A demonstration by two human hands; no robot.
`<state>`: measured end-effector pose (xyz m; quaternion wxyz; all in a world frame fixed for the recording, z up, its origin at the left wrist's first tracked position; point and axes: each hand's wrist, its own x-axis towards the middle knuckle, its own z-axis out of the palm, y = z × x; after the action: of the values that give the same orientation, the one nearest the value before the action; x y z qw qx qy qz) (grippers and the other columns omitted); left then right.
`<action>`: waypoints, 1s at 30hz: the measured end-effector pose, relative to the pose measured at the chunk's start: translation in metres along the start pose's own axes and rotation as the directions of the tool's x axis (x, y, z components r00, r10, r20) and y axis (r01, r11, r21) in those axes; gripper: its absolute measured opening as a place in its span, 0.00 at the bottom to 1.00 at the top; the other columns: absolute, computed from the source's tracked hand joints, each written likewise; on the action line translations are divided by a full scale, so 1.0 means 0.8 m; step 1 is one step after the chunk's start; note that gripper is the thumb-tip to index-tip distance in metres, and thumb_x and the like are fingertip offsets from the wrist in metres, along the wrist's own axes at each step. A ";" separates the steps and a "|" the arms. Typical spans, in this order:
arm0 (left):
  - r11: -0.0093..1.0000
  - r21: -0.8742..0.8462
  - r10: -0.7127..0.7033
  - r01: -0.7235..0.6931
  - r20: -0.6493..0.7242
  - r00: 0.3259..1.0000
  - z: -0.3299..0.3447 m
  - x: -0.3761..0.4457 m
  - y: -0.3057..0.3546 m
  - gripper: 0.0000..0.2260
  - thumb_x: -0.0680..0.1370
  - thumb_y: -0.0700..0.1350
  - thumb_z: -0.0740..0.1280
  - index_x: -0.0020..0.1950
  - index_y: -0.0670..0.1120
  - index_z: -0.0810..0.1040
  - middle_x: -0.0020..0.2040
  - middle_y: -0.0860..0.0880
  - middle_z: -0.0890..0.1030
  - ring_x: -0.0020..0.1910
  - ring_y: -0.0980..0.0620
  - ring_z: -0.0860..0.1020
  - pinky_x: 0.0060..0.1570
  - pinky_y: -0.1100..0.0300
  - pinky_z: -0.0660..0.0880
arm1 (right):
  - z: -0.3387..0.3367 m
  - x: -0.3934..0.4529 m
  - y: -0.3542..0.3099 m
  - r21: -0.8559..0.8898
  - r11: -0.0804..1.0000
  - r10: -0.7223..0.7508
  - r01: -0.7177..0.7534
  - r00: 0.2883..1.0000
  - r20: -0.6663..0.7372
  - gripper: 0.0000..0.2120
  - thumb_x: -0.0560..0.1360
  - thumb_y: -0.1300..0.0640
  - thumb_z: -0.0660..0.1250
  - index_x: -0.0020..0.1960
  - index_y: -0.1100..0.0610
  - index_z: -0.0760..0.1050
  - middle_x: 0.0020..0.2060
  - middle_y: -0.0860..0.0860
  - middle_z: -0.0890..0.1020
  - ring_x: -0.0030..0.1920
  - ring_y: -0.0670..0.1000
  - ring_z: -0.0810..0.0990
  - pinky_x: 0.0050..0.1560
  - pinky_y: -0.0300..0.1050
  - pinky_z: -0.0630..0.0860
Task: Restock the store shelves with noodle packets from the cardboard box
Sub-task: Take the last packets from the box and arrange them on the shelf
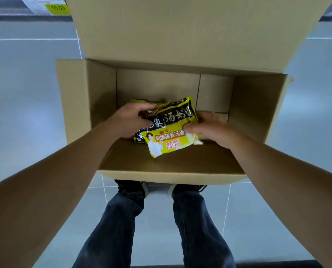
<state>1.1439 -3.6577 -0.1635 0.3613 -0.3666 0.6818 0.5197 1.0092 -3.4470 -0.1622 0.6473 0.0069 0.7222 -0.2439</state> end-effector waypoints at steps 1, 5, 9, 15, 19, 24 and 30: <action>1.000 -0.005 0.023 -0.023 -0.035 0.999 0.000 0.005 0.003 0.22 0.73 0.39 0.72 0.65 0.53 0.77 0.54 0.48 0.82 0.52 0.46 0.81 0.53 0.53 0.76 | 0.002 -0.001 0.002 0.033 0.999 -0.014 0.014 1.000 -0.008 0.10 0.66 0.52 0.76 0.47 0.46 0.81 0.47 0.50 0.86 0.51 0.53 0.84 0.58 0.55 0.79; 0.971 -0.231 -0.140 0.062 -0.339 0.930 0.010 0.030 -0.002 0.21 0.73 0.44 0.71 0.65 0.52 0.76 0.59 0.53 0.79 0.58 0.55 0.76 0.58 0.62 0.70 | 0.009 0.003 0.030 0.309 0.951 0.057 0.003 0.981 -0.185 0.07 0.69 0.53 0.72 0.47 0.51 0.81 0.48 0.56 0.85 0.53 0.60 0.83 0.57 0.62 0.78; 0.905 -0.331 -0.389 0.268 -0.384 0.837 0.033 0.051 -0.036 0.18 0.72 0.48 0.69 0.61 0.50 0.76 0.54 0.49 0.81 0.51 0.49 0.78 0.47 0.60 0.71 | 0.008 0.022 0.058 0.484 0.875 0.213 -0.021 0.913 -0.347 0.05 0.73 0.53 0.71 0.48 0.50 0.78 0.48 0.53 0.85 0.51 0.57 0.84 0.55 0.60 0.80; 0.822 -0.472 -0.476 0.317 -0.266 0.838 0.075 0.074 -0.084 0.19 0.68 0.45 0.74 0.58 0.49 0.77 0.53 0.48 0.82 0.49 0.48 0.80 0.51 0.53 0.79 | 0.017 0.066 0.081 0.446 0.895 0.245 0.008 0.826 -0.507 0.03 0.74 0.52 0.69 0.44 0.46 0.76 0.45 0.49 0.84 0.48 0.56 0.83 0.53 0.63 0.80; 0.768 -0.565 -0.501 0.301 -0.237 0.832 0.091 0.086 -0.093 0.17 0.69 0.40 0.75 0.55 0.51 0.77 0.50 0.48 0.81 0.47 0.47 0.80 0.51 0.53 0.79 | 0.032 0.084 0.084 0.395 0.918 0.242 0.000 0.791 -0.562 0.05 0.76 0.52 0.68 0.52 0.46 0.77 0.46 0.46 0.82 0.49 0.52 0.82 0.52 0.53 0.81; 0.803 -0.516 -0.474 0.299 -0.247 0.845 0.094 0.082 -0.085 0.17 0.71 0.44 0.76 0.57 0.48 0.76 0.51 0.47 0.82 0.47 0.48 0.81 0.50 0.52 0.80 | 0.037 0.075 0.082 0.296 0.955 0.185 -0.005 0.791 -0.584 0.08 0.76 0.50 0.67 0.54 0.48 0.75 0.48 0.50 0.82 0.48 0.53 0.81 0.46 0.48 0.79; 0.938 -0.278 -0.305 0.205 -0.390 0.869 0.074 0.020 -0.034 0.13 0.69 0.51 0.75 0.48 0.51 0.75 0.43 0.52 0.80 0.44 0.49 0.80 0.44 0.54 0.79 | 0.016 -0.004 0.059 0.055 0.998 0.065 -0.040 0.803 -0.592 0.12 0.74 0.48 0.68 0.54 0.53 0.75 0.44 0.49 0.79 0.44 0.52 0.77 0.36 0.40 0.69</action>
<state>1.1665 -3.6070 -0.2015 0.2245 -0.5976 0.6253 0.4489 1.0372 -3.4091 -0.1763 0.3954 0.1157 0.8828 -0.2258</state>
